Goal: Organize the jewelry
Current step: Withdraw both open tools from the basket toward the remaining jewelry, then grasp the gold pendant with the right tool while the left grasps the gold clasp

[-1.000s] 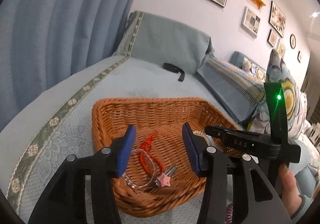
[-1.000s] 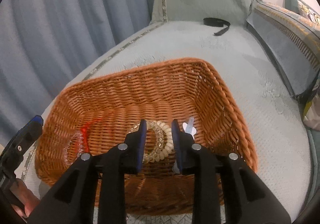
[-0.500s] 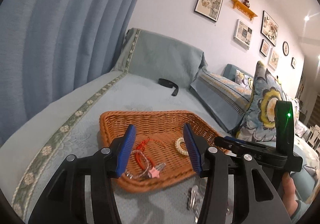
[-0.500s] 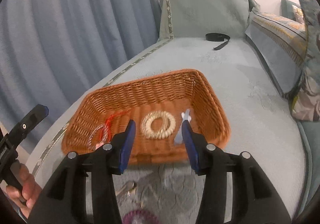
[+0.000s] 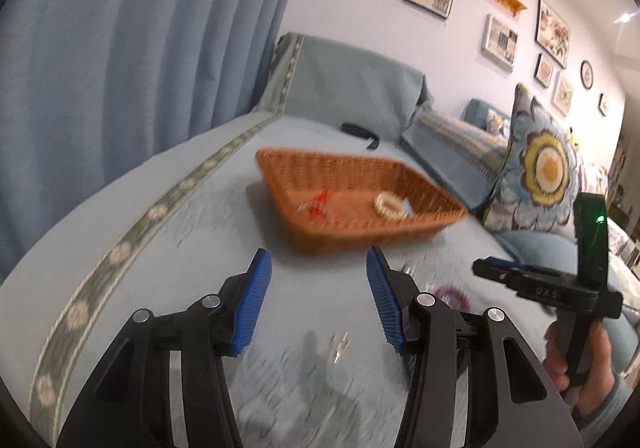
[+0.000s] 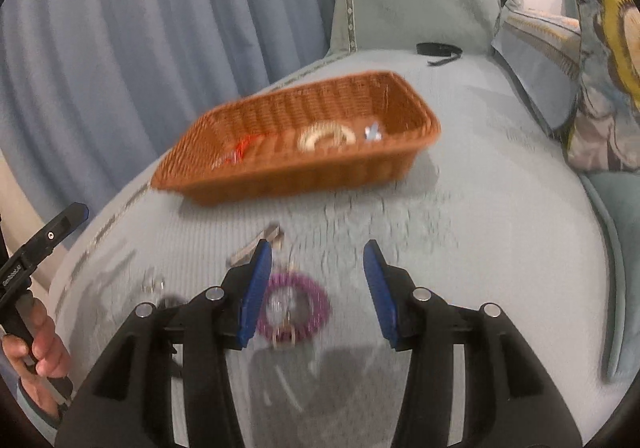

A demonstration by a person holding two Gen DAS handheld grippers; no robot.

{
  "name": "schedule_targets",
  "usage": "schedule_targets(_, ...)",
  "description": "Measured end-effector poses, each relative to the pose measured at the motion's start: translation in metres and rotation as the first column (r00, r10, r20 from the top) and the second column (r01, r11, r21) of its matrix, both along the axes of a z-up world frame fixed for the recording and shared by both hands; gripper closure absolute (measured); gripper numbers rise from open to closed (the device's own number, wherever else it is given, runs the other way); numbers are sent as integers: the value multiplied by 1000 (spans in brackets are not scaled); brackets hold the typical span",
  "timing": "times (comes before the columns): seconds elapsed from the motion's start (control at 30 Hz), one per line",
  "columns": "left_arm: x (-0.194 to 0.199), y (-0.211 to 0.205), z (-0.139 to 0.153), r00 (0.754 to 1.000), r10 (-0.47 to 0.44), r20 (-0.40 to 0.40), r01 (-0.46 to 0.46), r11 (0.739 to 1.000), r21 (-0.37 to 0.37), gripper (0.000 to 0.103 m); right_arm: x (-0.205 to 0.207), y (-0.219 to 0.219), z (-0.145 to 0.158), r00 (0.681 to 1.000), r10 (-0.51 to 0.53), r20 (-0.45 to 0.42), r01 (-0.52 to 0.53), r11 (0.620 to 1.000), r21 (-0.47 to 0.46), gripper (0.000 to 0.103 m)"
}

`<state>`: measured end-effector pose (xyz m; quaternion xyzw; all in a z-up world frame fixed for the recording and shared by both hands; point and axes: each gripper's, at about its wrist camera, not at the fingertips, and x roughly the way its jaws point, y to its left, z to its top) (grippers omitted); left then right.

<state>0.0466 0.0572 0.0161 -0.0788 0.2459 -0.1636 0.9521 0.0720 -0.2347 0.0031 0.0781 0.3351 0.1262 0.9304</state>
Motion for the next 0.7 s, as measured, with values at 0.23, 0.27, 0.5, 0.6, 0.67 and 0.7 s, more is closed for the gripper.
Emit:
schedule_targets(0.23, -7, 18, -27, 996, -9, -93, 5, 999, -44, 55, -17, 2, -15, 1000, 7, -3, -7, 1000, 8, 59)
schedule_targets(0.27, -6, 17, -30, 994, -19, -107, 15, 999, -44, 55, -19, 2, -16, 1000, 11, -3, -11, 1000, 7, 59)
schedule_targets(0.5, 1, -8, -45, 984, -61, -166, 70, 996, 49, 57, -36, 12, -23, 999, 51, -14, -51, 998, -26, 59)
schedule_targets(0.6, -1, -15, -46, 985, -74, -159, 88, 993, 83, 58, -37, 21, -25, 997, 76, -24, -78, 995, -61, 68)
schedule_targets(0.67, -1, -18, -47, 984, -74, -162, 90, 991, 98, 58, -37, 27, -25, 996, 85, -24, -86, 992, -88, 71)
schedule_targets(0.7, -1, -19, -48, 983, -73, -166, 91, 990, 103, 58, -38, 30, -25, 996, 86, -18, -88, 991, -105, 73)
